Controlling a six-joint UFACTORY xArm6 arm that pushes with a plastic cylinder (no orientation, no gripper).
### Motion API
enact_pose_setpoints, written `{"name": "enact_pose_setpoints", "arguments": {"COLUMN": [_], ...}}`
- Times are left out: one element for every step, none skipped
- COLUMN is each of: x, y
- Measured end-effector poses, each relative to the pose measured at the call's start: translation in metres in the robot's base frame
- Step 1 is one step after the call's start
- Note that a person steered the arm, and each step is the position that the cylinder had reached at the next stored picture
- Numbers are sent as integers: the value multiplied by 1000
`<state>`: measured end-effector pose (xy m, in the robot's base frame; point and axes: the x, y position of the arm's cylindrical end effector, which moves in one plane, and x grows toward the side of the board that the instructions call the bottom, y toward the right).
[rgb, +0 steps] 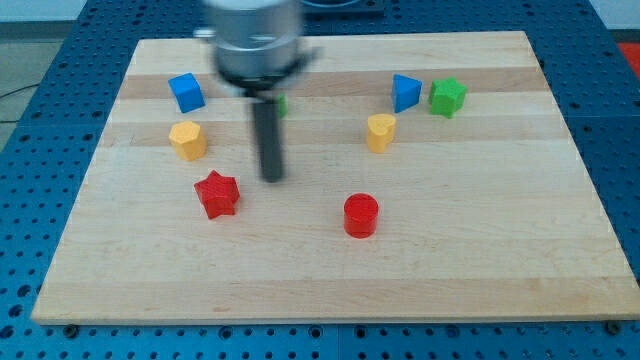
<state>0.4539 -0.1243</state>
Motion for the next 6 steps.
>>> {"name": "enact_pose_setpoints", "arguments": {"x": [-7, -66, -74, -57, -37, -33], "y": [-117, -135, -72, -115, -98, -42]}}
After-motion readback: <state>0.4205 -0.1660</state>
